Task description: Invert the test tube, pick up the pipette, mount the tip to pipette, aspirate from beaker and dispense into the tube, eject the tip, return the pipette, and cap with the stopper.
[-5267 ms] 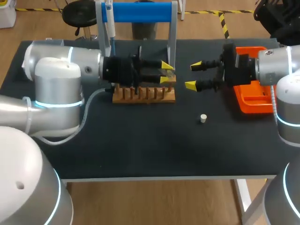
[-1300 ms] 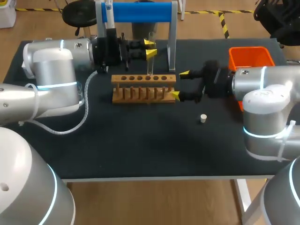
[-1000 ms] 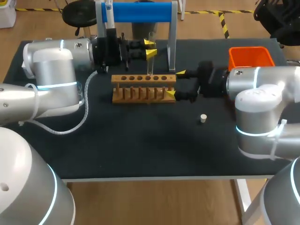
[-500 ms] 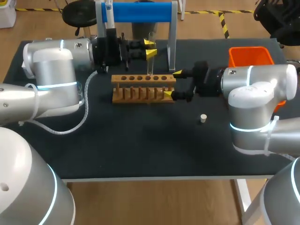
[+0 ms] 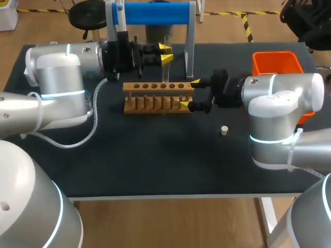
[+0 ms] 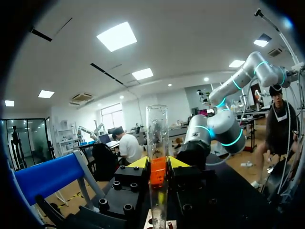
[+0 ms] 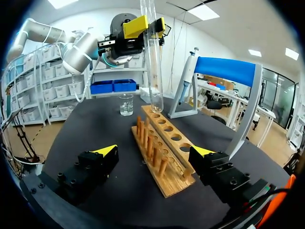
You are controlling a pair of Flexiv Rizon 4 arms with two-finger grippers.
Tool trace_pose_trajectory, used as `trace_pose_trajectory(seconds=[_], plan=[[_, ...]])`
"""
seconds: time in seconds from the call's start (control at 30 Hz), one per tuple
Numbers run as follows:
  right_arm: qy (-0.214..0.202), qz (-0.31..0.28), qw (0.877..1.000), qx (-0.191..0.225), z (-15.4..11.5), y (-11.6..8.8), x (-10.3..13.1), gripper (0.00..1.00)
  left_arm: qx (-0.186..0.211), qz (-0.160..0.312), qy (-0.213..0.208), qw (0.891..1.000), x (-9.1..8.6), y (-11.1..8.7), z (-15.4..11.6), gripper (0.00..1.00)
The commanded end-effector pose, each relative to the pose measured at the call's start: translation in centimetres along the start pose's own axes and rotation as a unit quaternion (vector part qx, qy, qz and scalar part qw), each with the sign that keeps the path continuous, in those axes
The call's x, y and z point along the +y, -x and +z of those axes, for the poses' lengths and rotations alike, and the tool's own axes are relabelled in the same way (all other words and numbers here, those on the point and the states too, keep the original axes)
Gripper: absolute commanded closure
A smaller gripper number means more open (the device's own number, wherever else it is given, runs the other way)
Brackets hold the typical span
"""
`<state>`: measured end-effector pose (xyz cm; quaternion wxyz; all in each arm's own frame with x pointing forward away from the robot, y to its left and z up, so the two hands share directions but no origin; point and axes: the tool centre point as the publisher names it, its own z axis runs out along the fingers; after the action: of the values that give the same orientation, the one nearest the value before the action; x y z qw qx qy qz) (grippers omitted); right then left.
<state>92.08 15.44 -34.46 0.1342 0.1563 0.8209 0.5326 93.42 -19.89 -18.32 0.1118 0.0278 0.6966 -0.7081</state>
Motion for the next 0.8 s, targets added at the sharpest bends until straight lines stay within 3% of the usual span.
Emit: trace_pose_trajectory(seconds=[0.03,0.8], plan=[[0.001,-0.001,1.0,-0.007,0.44,-0.17,-0.17,0.0,0.001,0.0,-0.001,1.0,0.0,0.01,-0.1,1.0],[-0.007,-0.012,1.0,-0.008,0.95,-0.46,-0.56,0.0,0.001,0.0,-0.001,1.0,0.0,0.01,-0.1,1.0]])
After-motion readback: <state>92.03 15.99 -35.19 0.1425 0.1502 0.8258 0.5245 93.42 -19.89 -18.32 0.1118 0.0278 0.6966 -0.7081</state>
